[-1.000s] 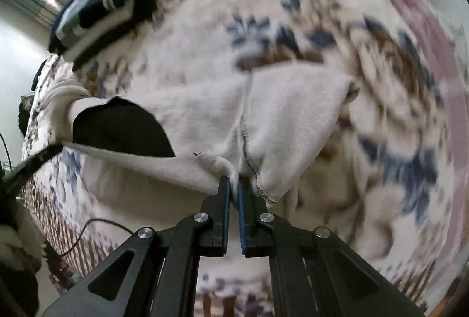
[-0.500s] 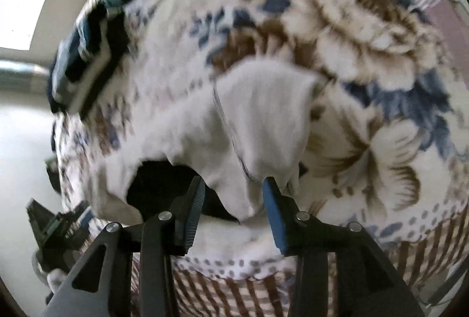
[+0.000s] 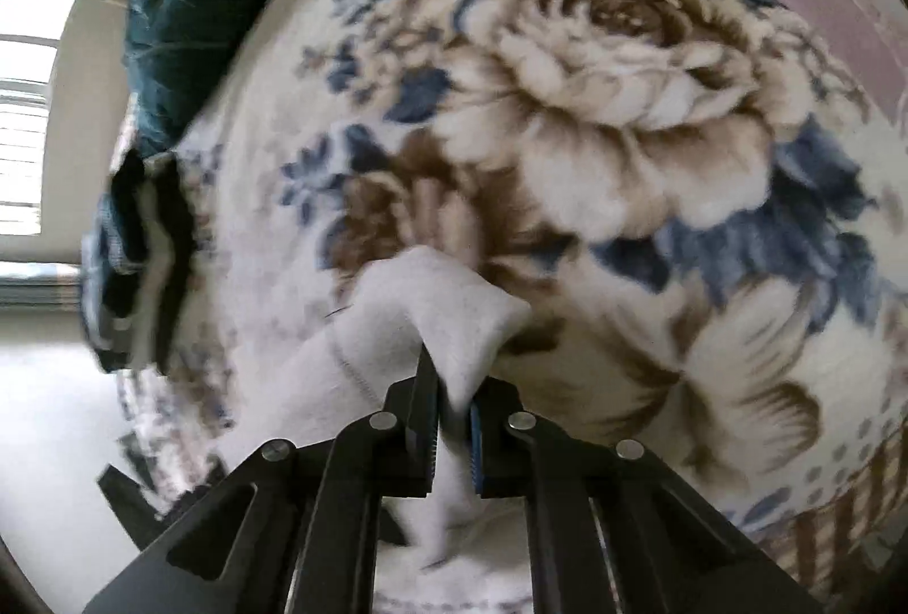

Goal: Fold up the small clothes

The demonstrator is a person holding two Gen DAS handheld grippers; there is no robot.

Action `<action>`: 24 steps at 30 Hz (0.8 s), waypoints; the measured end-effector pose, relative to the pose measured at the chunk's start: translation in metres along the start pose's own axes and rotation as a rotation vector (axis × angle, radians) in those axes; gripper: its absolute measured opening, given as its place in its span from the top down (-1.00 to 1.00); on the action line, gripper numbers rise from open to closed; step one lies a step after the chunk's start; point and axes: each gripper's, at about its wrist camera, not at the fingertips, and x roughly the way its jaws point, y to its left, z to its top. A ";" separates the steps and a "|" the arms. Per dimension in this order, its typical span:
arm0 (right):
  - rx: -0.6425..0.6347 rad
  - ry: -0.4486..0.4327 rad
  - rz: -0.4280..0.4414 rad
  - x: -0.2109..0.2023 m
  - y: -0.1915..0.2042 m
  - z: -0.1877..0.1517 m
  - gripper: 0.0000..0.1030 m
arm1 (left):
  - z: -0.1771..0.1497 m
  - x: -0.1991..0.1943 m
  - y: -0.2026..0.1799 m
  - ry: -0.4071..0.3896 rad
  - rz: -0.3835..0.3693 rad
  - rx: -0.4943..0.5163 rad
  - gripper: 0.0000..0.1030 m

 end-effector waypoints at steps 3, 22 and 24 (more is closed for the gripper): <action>0.012 0.061 -0.013 0.019 -0.007 0.003 0.84 | 0.006 -0.003 0.010 0.005 -0.034 -0.024 0.77; -0.160 -0.019 0.157 0.005 0.053 0.012 -0.02 | -0.001 -0.014 -0.016 -0.041 -0.001 -0.035 -0.08; -0.200 -0.051 0.056 0.022 0.051 0.016 0.11 | -0.002 0.003 -0.001 -0.018 -0.010 -0.062 -0.19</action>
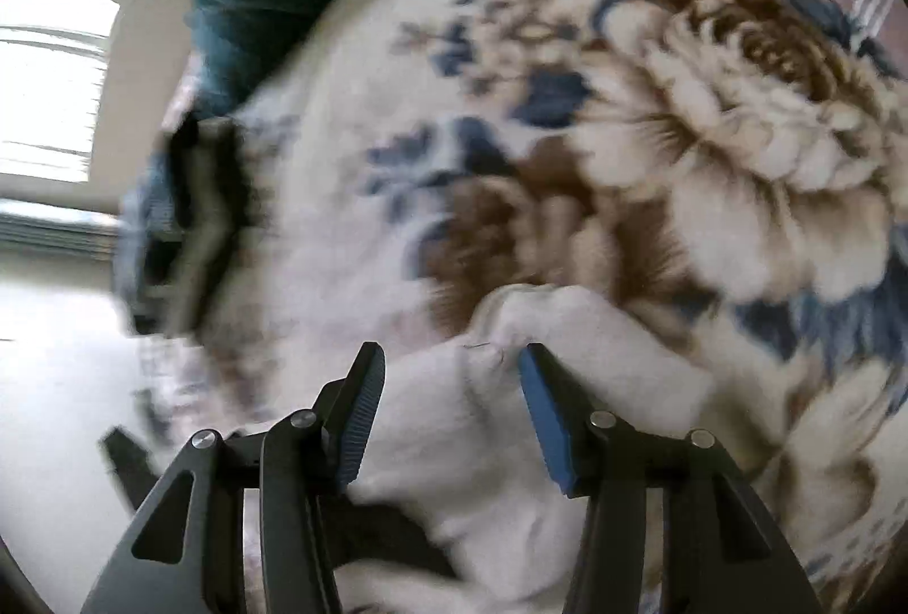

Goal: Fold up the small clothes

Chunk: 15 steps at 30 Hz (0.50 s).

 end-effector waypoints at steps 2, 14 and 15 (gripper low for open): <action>-0.016 0.003 -0.059 0.009 -0.003 0.002 0.22 | 0.001 0.002 0.010 0.002 -0.049 -0.022 -0.24; 0.141 0.040 0.077 -0.064 -0.049 -0.026 -0.30 | -0.063 -0.078 0.058 -0.079 -0.179 -0.307 -0.21; 0.157 0.061 0.075 -0.064 -0.057 -0.034 -0.30 | -0.073 -0.069 0.063 -0.049 -0.190 -0.332 -0.21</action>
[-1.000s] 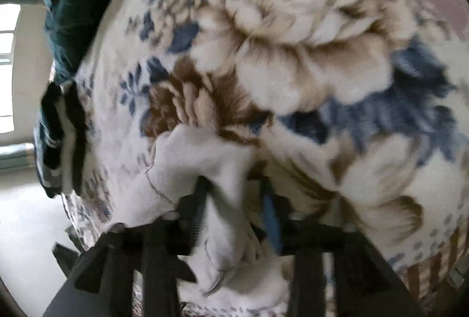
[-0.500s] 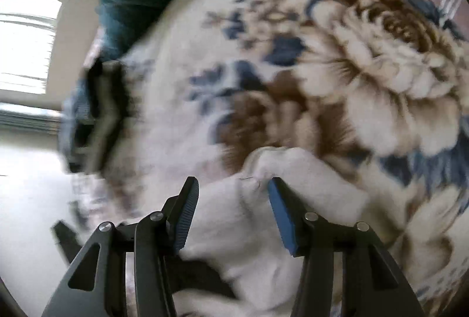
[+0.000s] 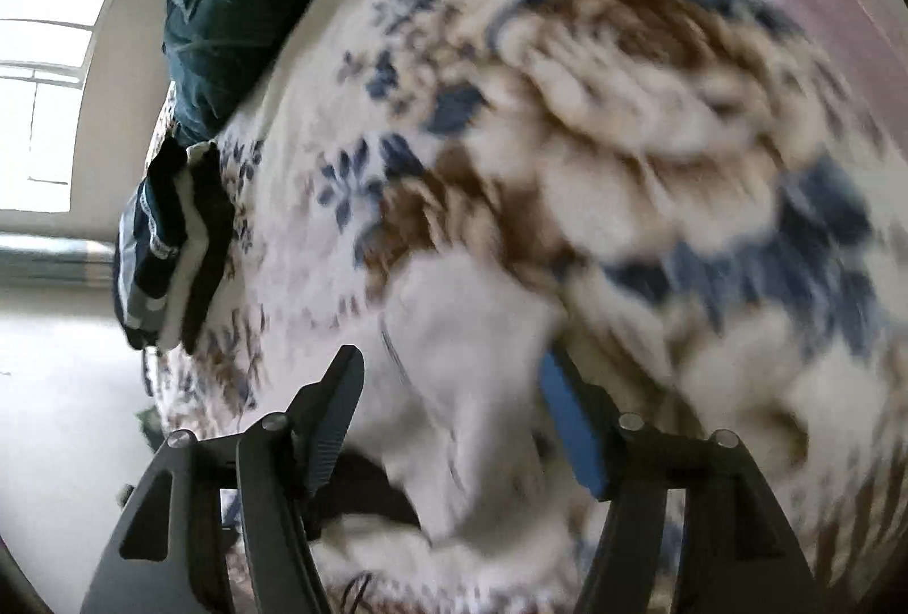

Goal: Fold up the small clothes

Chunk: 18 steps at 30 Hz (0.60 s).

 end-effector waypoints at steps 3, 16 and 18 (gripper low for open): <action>0.042 0.078 -0.007 0.019 -0.022 -0.020 -0.30 | -0.019 0.020 0.006 0.054 -0.062 -0.052 -0.21; 0.127 0.140 0.275 0.093 -0.020 -0.038 -0.35 | -0.025 0.066 -0.030 0.028 -0.164 -0.045 -0.10; 0.121 0.128 0.275 0.096 -0.013 -0.037 0.37 | -0.027 0.065 -0.034 0.009 -0.164 -0.028 0.73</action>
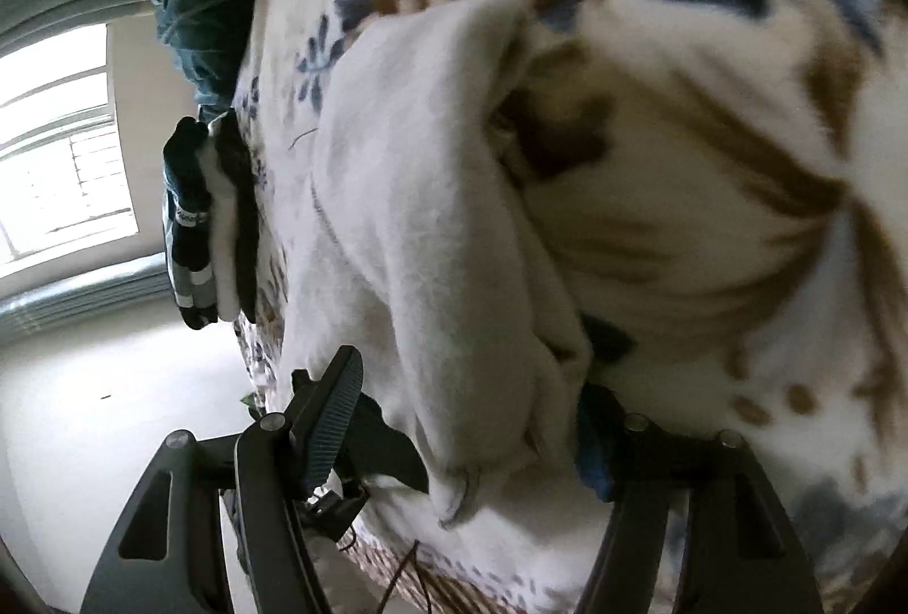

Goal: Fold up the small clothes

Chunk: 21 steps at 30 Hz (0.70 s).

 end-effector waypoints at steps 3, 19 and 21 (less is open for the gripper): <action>-0.006 -0.023 -0.018 -0.002 0.008 -0.002 0.68 | 0.002 -0.006 -0.010 -0.037 -0.002 0.011 0.74; -0.279 -0.103 0.090 -0.046 0.209 0.012 0.71 | 0.097 -0.124 -0.122 -0.237 -0.153 0.148 0.76; -0.327 -0.128 0.115 -0.042 0.252 0.017 0.71 | 0.130 -0.137 -0.133 -0.275 -0.186 0.155 0.76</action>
